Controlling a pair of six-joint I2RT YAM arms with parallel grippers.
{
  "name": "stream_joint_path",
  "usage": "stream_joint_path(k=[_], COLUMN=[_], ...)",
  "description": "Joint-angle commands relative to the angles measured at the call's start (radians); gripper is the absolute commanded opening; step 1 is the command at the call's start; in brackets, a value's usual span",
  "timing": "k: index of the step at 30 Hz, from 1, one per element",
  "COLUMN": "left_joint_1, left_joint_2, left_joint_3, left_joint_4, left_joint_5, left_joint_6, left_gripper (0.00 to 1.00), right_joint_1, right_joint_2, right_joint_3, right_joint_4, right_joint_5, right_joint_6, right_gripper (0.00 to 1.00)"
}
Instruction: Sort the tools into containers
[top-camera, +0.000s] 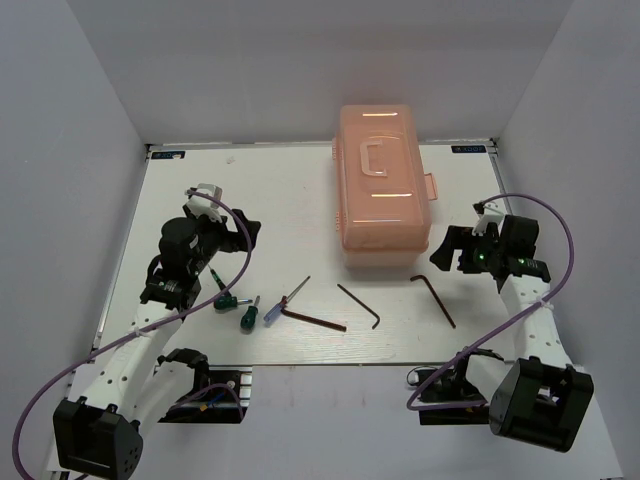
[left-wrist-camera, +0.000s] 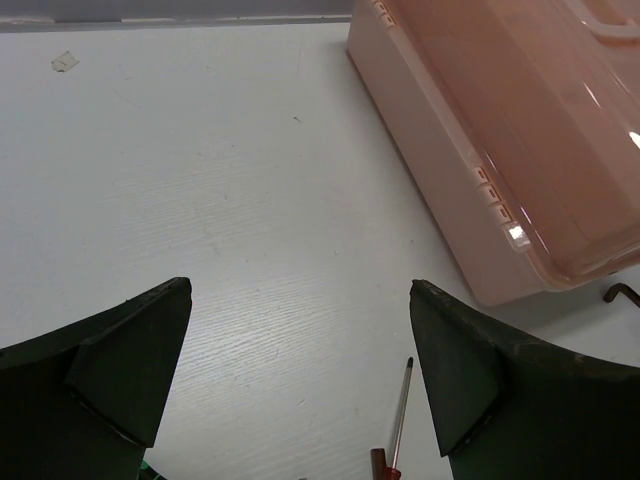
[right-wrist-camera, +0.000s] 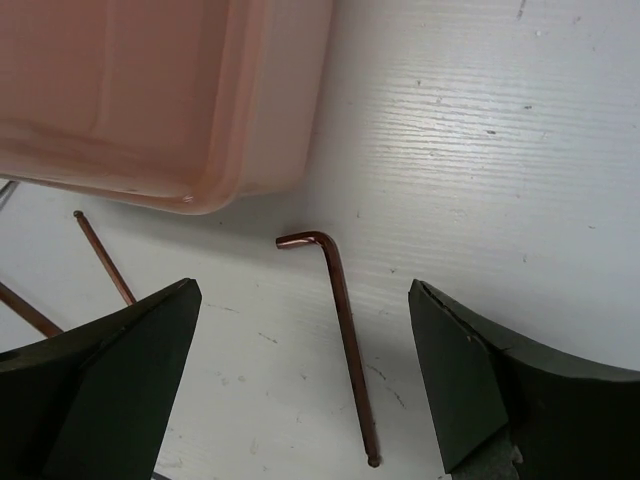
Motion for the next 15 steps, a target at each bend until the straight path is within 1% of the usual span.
stream_joint_path(k=[1, 3, 4, 8, 10, 11, 12, 13, 14, 15], left_joint_1=[0.002, 0.002, 0.002, 0.002, 0.002, 0.002, 0.002, 0.002, 0.002, 0.002], left_joint_2=[-0.007, 0.002, 0.002, 0.002, 0.002, 0.002, 0.011, 0.012, 0.012, 0.012], left_joint_3=[0.007, 0.007, 0.007, 0.007, 0.007, 0.007, 0.007, 0.007, 0.007, 0.007], left_joint_4=[0.016, 0.016, 0.016, 0.016, 0.016, 0.016, 0.016, 0.016, 0.016, 0.016], left_joint_5=[0.025, 0.034, 0.034, 0.034, 0.044, 0.044, 0.053, 0.053, 0.062, 0.062], left_joint_6=[-0.003, -0.003, -0.003, -0.003, -0.003, -0.003, -0.003, -0.003, -0.003, -0.003], left_gripper=[1.0, 1.0, 1.0, 1.0, 1.0, 0.95, 0.9, 0.84, 0.72, 0.39], right_joint_1=[-0.009, -0.013, -0.012, -0.015, -0.018, -0.018, -0.02, -0.017, -0.01, -0.007], right_joint_2=[-0.045, -0.054, -0.059, -0.065, -0.066, -0.071, -0.074, -0.088, -0.091, -0.102], right_joint_3=[0.026, 0.02, 0.011, 0.009, 0.009, 0.011, 0.024, 0.046, 0.073, 0.092], right_joint_4=[0.031, 0.019, 0.016, 0.002, -0.027, -0.035, -0.051, -0.07, -0.073, -0.072], right_joint_5=[-0.091, -0.124, -0.165, -0.193, -0.196, -0.22, -0.223, -0.228, -0.26, -0.274], right_joint_6=[-0.027, -0.085, -0.111, -0.136, -0.194, -0.219, -0.248, -0.245, -0.242, -0.241], right_gripper=[0.91, 0.91, 0.91, 0.91, 0.91, 0.86, 0.71, 0.5, 0.1, 0.0])
